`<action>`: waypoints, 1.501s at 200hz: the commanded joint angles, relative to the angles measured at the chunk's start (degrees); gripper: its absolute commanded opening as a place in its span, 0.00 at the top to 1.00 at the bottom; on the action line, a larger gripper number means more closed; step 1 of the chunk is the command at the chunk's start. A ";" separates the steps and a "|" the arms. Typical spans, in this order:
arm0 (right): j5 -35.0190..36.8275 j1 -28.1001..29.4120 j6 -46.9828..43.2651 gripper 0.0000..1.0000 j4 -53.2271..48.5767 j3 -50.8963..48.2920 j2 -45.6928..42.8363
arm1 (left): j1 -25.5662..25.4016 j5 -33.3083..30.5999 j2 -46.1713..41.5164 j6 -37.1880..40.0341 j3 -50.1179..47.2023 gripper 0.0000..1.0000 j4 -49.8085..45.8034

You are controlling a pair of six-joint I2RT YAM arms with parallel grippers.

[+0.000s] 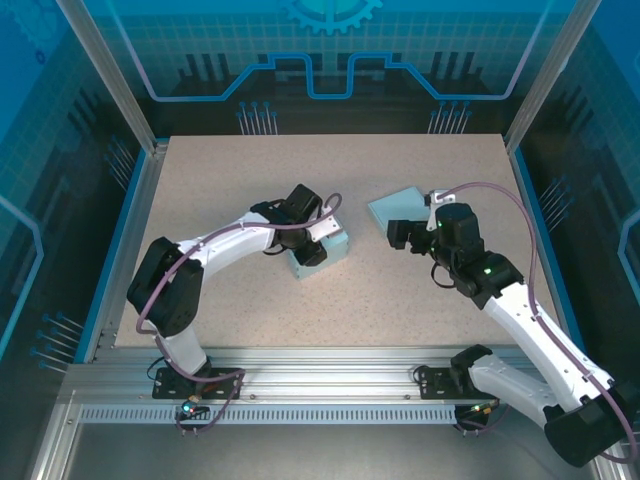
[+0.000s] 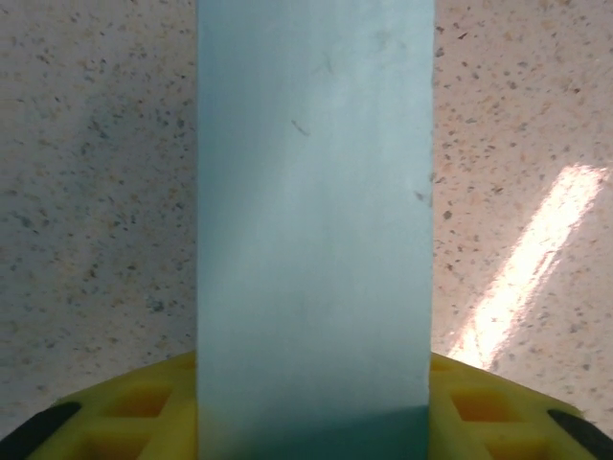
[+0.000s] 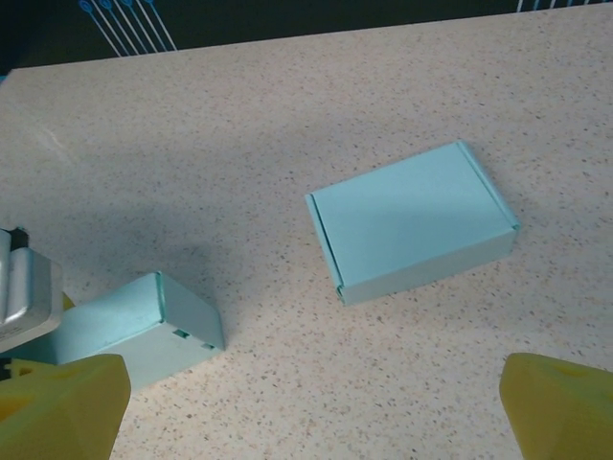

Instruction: Fold the paper box

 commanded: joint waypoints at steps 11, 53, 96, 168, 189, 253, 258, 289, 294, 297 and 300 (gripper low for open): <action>2.97 -0.61 -0.24 0.00 -2.86 2.31 0.06 | -1.09 -10.05 -1.73 3.00 -0.03 0.73 2.99; 2.97 -0.61 -0.55 0.00 -2.32 2.23 -0.17 | -3.20 -27.74 -2.97 11.74 -5.90 0.74 21.81; 4.94 -0.61 0.58 0.00 -2.95 2.34 -0.81 | -3.17 -29.30 3.32 19.15 -6.34 0.73 32.65; 5.21 -0.61 0.94 0.00 -3.16 1.75 -2.39 | -4.57 -28.46 12.45 29.65 -7.51 0.72 45.05; 5.21 -0.60 1.11 0.00 -3.07 1.66 -2.23 | -5.34 -28.01 12.93 30.22 -8.40 0.68 46.19; 7.02 -0.61 1.78 0.00 -2.67 1.22 -2.43 | -7.99 -27.80 10.58 30.01 -14.59 0.24 49.12; 7.17 -0.65 1.78 0.00 -2.50 1.22 -2.56 | -8.07 -27.92 10.39 29.74 -14.97 0.21 49.31; 7.23 -0.61 1.56 0.00 -1.57 -0.81 -3.13 | -9.01 -28.70 8.89 29.35 -16.55 0.01 49.76; 7.23 -0.61 1.47 0.00 -1.68 -0.83 -3.18 | -9.29 -28.59 8.40 29.26 -16.92 0.01 49.81; 7.23 -0.62 1.43 0.00 -1.66 -0.85 -3.18 | -9.51 -28.51 8.01 29.17 -17.12 0.01 49.81; 7.28 -0.61 1.34 0.00 -1.72 -0.77 -3.16 | -9.80 -28.42 7.63 29.14 -17.30 0.01 49.72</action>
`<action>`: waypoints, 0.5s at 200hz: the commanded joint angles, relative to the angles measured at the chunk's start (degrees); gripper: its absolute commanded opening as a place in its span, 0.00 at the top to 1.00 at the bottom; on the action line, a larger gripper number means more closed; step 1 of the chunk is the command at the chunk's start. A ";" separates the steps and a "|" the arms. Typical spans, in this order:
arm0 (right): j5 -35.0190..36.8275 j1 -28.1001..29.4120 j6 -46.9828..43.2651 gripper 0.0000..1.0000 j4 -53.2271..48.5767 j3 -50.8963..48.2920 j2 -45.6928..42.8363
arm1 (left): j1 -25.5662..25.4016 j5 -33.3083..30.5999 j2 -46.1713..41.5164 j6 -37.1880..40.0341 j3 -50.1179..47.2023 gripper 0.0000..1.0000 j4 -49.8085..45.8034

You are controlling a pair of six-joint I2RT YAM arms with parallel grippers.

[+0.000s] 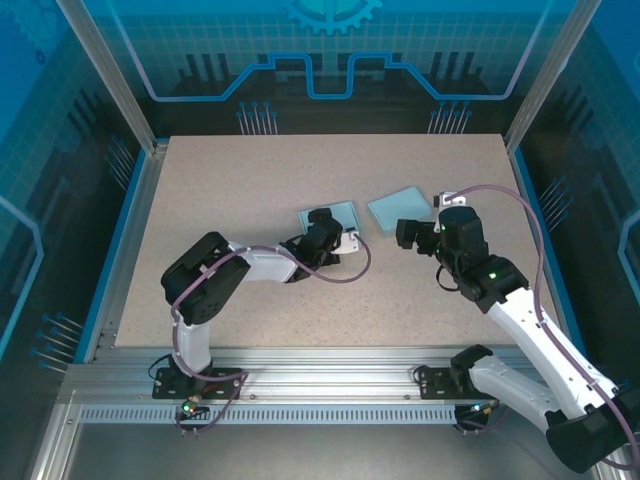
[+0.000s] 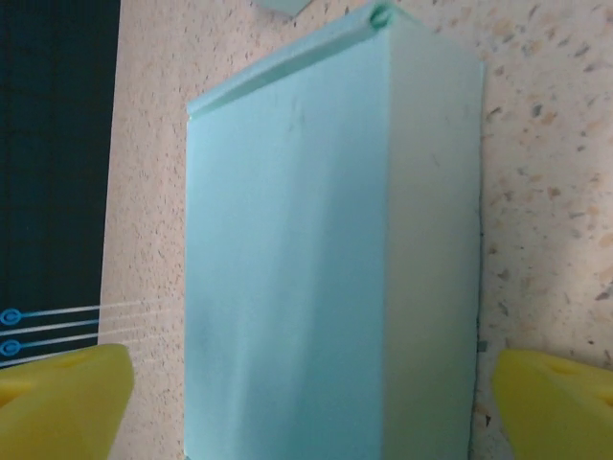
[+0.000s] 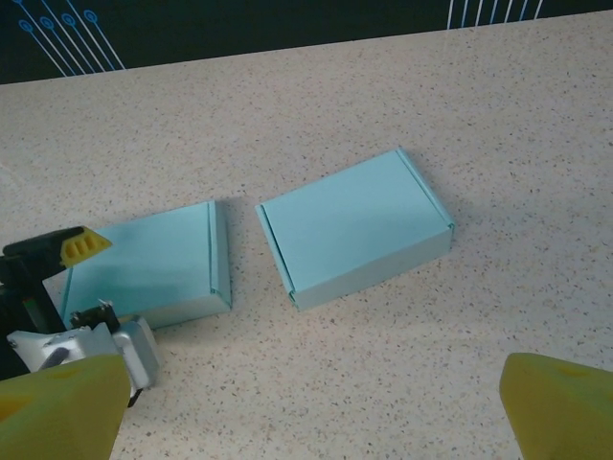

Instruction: Fold the paper box

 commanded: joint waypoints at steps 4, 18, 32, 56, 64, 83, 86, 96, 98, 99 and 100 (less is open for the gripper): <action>1.26 -0.61 0.35 0.00 0.51 -0.52 -0.85 | -2.02 1.05 -2.93 -0.79 -2.96 0.01 -1.11; 1.60 -0.64 0.06 0.00 -0.02 -0.33 -0.89 | -3.78 1.26 -5.53 -0.40 -4.50 0.01 -1.04; 1.79 -0.59 -0.11 0.00 -0.39 -0.32 -1.04 | -5.80 0.68 -8.71 -0.90 -6.28 0.01 0.13; 2.37 -0.66 -0.53 0.00 -0.97 -0.12 -1.15 | -9.09 -3.01 -15.43 -4.60 -8.51 0.01 0.75; 2.83 -0.72 -0.34 0.00 -1.31 -0.06 -1.15 | -9.50 -3.95 -18.00 -7.19 -9.27 0.01 0.96; 6.19 -0.67 1.71 0.00 -2.41 -0.19 -1.39 | -9.64 -6.54 -25.13 -14.56 -12.00 0.01 0.89; 6.97 -0.81 1.71 0.00 -2.39 -0.43 -1.51 | -9.64 -7.01 -26.35 -15.53 -12.49 0.01 0.96; 8.17 -0.87 1.05 0.00 -1.71 -1.33 -2.05 | -9.48 -8.79 -30.39 -19.29 -14.50 0.01 0.90; 8.34 -0.91 0.87 0.00 -1.56 -1.54 -2.21 | -9.42 -9.07 -31.29 -19.87 -15.01 0.01 0.71; 8.38 -0.93 0.77 0.00 -1.37 -1.68 -2.29 | -9.35 -9.26 -31.76 -20.28 -15.21 0.01 0.62; 8.45 -0.99 0.63 0.00 -1.24 -1.79 -2.38 | -9.32 -9.36 -32.13 -20.61 -15.36 0.01 0.57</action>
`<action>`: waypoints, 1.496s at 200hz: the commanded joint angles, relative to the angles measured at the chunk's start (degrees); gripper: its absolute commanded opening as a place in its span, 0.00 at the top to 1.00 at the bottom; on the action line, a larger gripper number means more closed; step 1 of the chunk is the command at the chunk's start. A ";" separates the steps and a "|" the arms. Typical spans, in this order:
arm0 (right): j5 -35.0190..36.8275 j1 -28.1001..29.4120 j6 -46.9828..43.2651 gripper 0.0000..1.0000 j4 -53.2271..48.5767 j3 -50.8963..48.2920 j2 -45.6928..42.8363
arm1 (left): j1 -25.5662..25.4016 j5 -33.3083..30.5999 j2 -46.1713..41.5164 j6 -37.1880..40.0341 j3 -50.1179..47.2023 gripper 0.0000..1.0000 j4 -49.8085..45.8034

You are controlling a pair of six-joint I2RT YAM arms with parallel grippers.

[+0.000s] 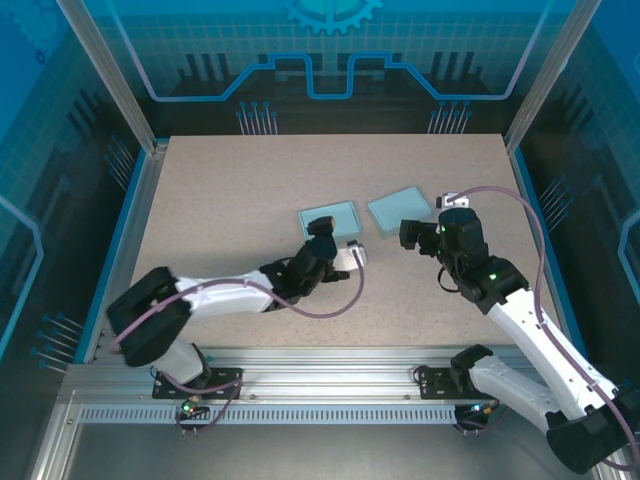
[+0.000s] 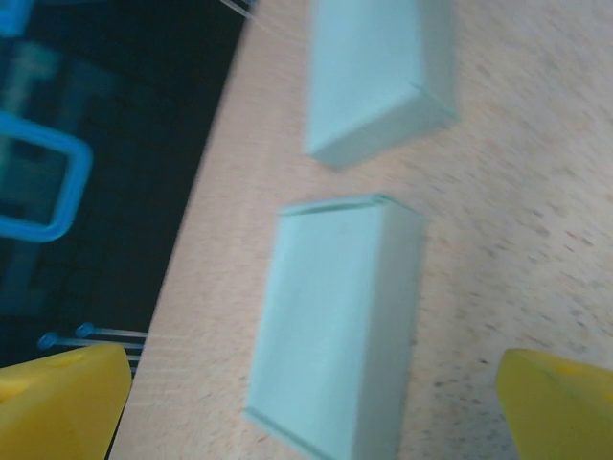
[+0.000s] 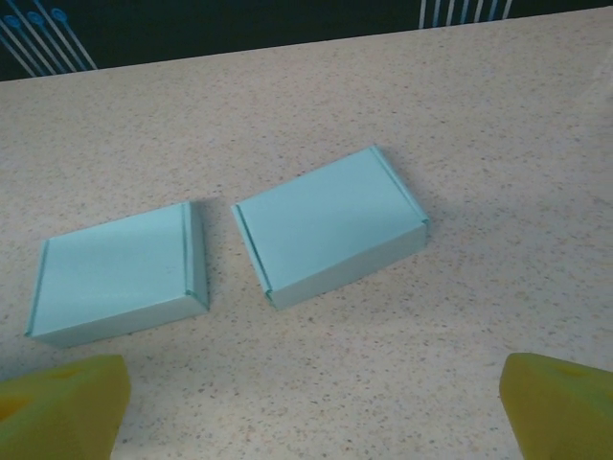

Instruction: Fold the paper box

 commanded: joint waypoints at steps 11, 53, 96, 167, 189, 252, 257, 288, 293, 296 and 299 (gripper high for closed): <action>5.67 -1.18 -0.56 0.00 1.70 -3.34 -2.69 | 1.34 -7.00 -13.39 -14.85 -6.18 0.01 -1.13; 5.40 -1.81 -7.57 0.00 10.65 -10.63 -3.09 | 9.15 -8.84 -31.57 -30.27 -16.02 0.01 -7.59; 4.92 -3.30 -10.83 0.00 14.41 -12.20 -0.52 | 20.75 -11.00 -45.88 -41.43 -25.73 0.01 -8.66; 2.39 -6.14 -14.61 0.00 25.92 -17.81 0.58 | 38.90 -1.10 -41.65 -45.38 -35.87 0.01 12.53; 0.97 -8.00 -15.47 0.00 30.49 -19.96 1.00 | 44.08 5.06 -32.95 -47.65 -36.44 0.01 22.50; -2.59 -12.38 -17.94 0.00 36.04 -22.05 1.55 | 45.43 9.31 -9.79 -44.57 -32.59 0.01 39.91; -2.81 -12.68 -17.84 0.00 36.26 -22.06 1.63 | 45.44 9.45 -8.17 -44.42 -32.36 0.01 40.79; -4.56 -14.30 -19.12 0.00 38.64 -22.82 2.25 | 45.55 10.44 0.78 -43.81 -30.22 0.01 45.57; -5.00 -14.60 -19.31 0.00 39.15 -22.99 2.41 | 45.71 11.07 1.40 -43.89 -29.45 0.01 44.58; -5.25 -14.68 -19.44 0.00 39.46 -23.10 2.50 | 45.97 11.57 1.79 -44.07 -28.96 0.01 43.78; -5.42 -14.85 -19.51 0.00 39.80 -23.25 2.64 | 46.21 12.09 2.32 -44.34 -28.49 0.01 42.77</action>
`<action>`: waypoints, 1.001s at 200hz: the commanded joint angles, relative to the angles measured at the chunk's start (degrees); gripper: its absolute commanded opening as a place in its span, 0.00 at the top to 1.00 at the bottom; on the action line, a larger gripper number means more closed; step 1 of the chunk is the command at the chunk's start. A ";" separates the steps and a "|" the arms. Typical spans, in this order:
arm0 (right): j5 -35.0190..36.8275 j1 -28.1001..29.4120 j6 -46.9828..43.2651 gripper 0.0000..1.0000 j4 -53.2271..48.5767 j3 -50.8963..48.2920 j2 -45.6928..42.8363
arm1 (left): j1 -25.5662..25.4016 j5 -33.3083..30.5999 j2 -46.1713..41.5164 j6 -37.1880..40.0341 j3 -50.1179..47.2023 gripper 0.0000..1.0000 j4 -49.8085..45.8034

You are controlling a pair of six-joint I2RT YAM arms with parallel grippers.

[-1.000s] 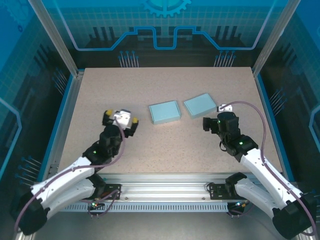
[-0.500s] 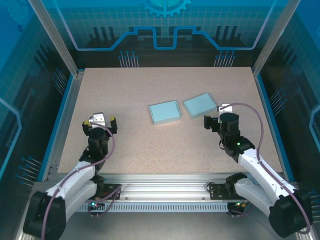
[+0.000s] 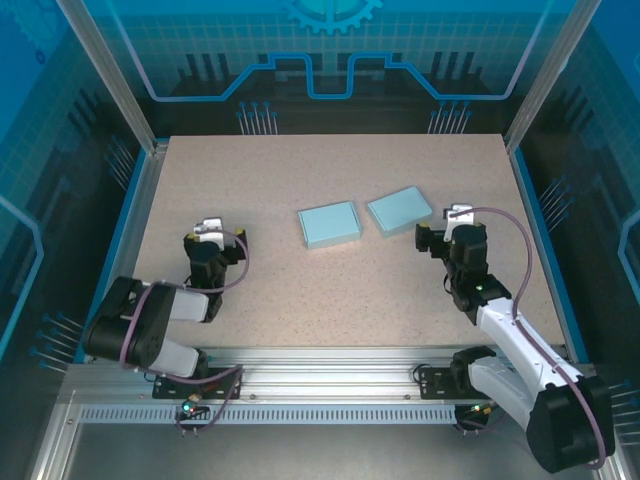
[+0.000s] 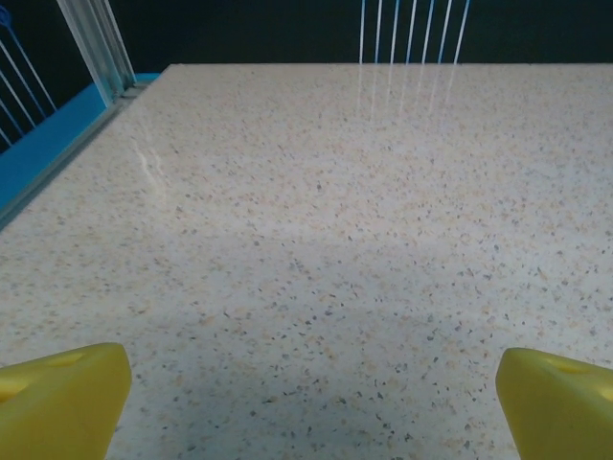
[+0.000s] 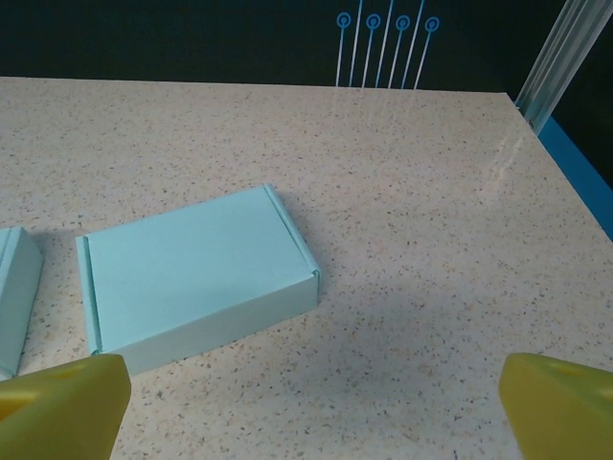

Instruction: Fold the paper box

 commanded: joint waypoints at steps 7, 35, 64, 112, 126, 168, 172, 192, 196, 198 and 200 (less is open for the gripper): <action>-3.04 -1.90 -2.17 0.00 5.45 -1.37 0.82 | 1.68 4.66 4.31 0.67 5.12 0.01 1.96; -6.22 -3.13 -4.33 0.00 8.79 -2.34 2.94 | 6.66 14.00 2.51 -3.28 7.41 0.01 -6.07; -9.15 -4.38 -6.34 0.00 16.55 -3.98 7.60 | 6.97 15.98 2.76 -2.68 7.57 0.01 -6.00; -12.68 -6.88 -8.60 0.00 24.99 -3.87 15.92 | 6.92 15.89 2.75 -2.61 7.58 0.01 -5.92; -15.43 -8.21 -7.64 0.00 26.15 -3.98 17.45 | 6.92 15.91 2.83 -2.55 7.56 0.01 -6.00; -19.68 -9.10 -7.48 0.00 27.68 -4.03 20.48 | 6.92 15.91 2.82 -2.62 7.61 0.01 -6.03; -20.02 -9.17 -7.44 0.00 27.85 -4.10 20.75 | 6.92 15.90 2.76 -2.60 7.66 0.01 -6.01; -21.84 -9.11 -7.47 0.00 28.65 -4.13 22.48 | 6.92 15.91 2.82 -2.66 7.64 0.01 -6.00; -22.01 -9.11 -7.49 0.00 28.87 -4.01 23.01 | 6.92 15.85 2.80 -2.60 7.59 0.01 -5.99; -22.04 -9.16 -7.44 0.00 28.94 -3.94 23.21 | 6.92 15.87 2.78 -2.60 7.65 0.01 -5.98; -22.05 -9.11 -7.48 0.00 28.37 -3.66 23.37 | 6.92 15.92 2.80 -2.66 7.64 0.01 -6.00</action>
